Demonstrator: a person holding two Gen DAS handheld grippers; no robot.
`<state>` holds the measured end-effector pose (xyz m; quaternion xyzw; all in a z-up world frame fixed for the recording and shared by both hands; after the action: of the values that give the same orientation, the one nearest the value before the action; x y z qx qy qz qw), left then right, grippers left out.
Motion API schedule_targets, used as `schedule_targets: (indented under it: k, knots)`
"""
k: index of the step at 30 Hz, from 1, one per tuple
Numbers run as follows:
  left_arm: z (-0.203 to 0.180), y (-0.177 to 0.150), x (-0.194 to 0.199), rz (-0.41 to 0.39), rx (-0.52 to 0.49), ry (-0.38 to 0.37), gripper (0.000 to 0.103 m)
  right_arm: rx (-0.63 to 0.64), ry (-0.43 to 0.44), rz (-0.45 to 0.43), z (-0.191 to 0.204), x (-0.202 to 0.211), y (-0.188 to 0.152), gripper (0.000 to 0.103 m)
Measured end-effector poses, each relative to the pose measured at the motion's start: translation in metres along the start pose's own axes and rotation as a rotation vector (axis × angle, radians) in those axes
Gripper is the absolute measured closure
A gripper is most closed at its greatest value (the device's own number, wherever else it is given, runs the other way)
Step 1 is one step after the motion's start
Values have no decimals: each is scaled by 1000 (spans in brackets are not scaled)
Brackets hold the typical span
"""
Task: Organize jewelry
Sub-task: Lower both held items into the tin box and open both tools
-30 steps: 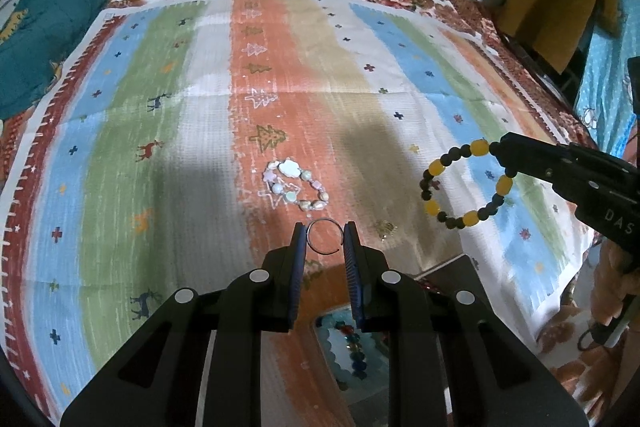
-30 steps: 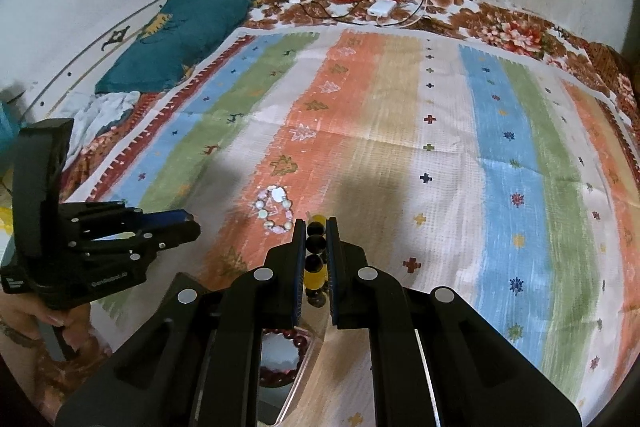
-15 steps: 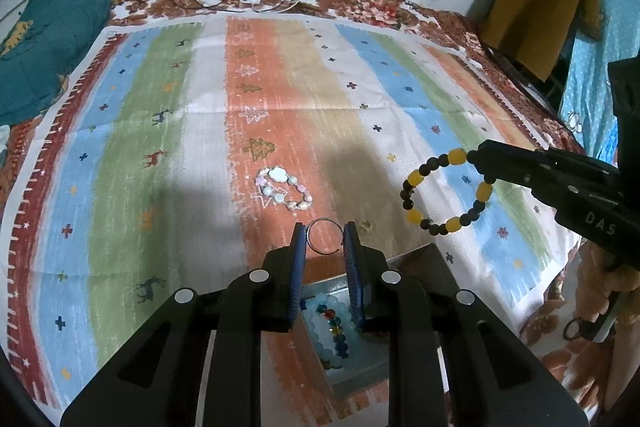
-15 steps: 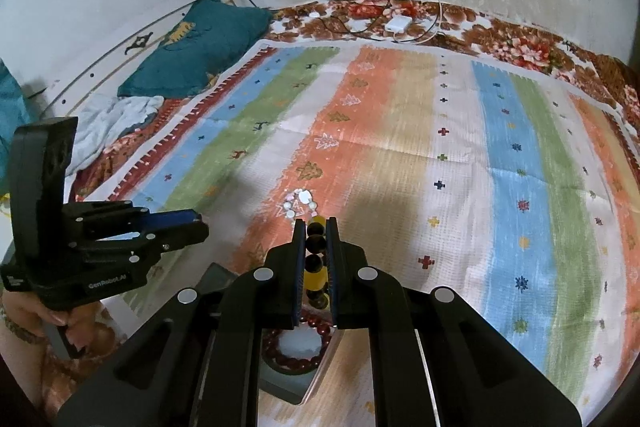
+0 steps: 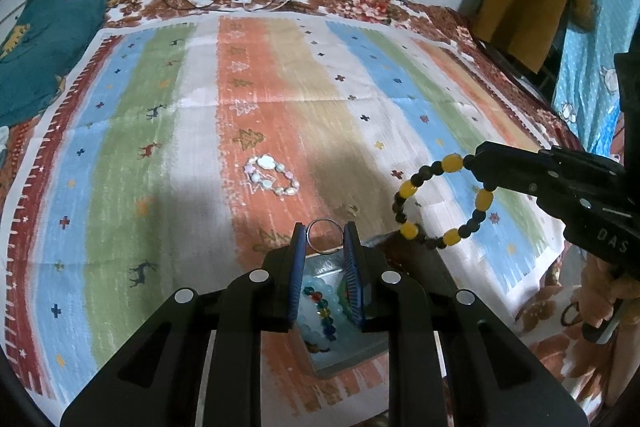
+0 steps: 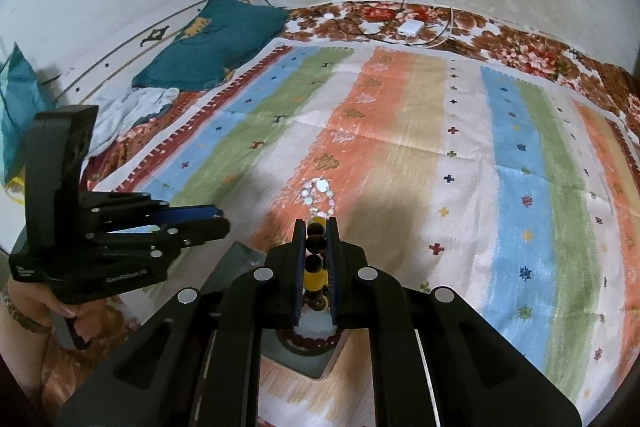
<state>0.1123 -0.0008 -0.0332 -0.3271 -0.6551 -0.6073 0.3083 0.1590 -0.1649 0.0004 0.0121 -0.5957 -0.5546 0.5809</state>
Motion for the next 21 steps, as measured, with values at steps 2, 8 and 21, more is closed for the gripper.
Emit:
schedule_targets:
  k: [2, 8, 21]
  knots:
    - [-4, -4, -1, 6, -13, 1, 84, 5, 6, 6, 4, 0, -3, 92]
    - [-12, -12, 0, 13, -32, 0, 84, 10, 17, 21, 11, 0, -11, 92]
    - [-9, -18, -4, 35, -10, 8, 75, -5, 59, 81, 19, -7, -31, 92]
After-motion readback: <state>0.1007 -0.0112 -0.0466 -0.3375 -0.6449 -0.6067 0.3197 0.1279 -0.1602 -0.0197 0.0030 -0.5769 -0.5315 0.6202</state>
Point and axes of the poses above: each gripper's, at about its wrist camera, not at the fingertips, and x roughly against the way its jaws point, z to its left, y to its top, the point moved 4 cm from there along -x, roughly the way its jaws point, and after that the axes turned 11 degrees about y, right-handed, at the moved point
